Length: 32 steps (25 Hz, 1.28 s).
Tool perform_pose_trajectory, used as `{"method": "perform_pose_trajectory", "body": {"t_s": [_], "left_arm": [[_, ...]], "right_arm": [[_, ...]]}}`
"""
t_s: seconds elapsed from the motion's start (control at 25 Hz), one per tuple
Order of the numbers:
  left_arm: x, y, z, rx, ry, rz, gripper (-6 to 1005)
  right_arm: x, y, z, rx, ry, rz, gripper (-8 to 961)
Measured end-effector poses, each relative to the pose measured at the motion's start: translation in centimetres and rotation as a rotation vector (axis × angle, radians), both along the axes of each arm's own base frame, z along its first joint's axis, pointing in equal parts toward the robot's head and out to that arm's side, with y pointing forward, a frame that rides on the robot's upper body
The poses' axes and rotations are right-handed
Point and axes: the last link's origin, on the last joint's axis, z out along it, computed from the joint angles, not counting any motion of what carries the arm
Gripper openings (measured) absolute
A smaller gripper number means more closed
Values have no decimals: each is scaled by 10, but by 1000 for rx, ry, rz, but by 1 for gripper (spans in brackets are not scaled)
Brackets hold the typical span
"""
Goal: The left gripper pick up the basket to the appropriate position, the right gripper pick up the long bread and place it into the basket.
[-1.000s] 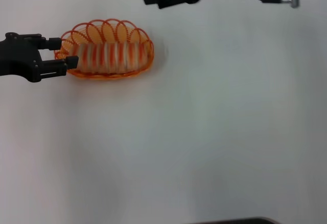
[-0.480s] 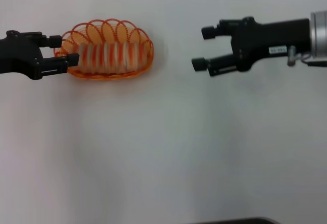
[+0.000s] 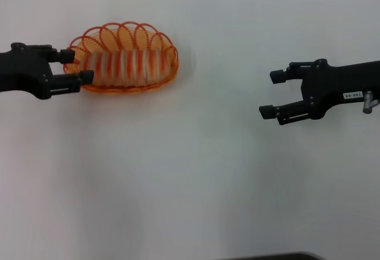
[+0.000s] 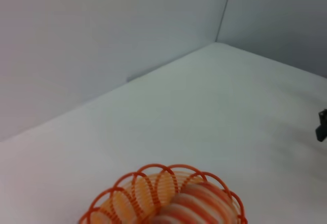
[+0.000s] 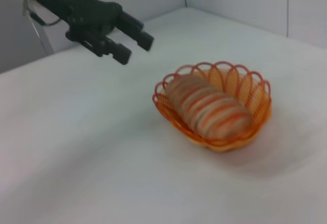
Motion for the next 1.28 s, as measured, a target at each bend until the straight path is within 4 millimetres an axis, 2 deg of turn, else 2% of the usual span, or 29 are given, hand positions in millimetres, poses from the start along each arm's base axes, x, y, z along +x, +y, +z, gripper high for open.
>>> {"method": "perform_pose_trajectory", "body": {"t_s": [0.68,1.28], "left_arm": [[-6,-4,-3,-37,24,21,615],[-20,-9,-2,-47,87,70,615]], "right_arm": [[2,1,3,4,-20,21,931],[-1,4,5,8,-13,25,931]]}}
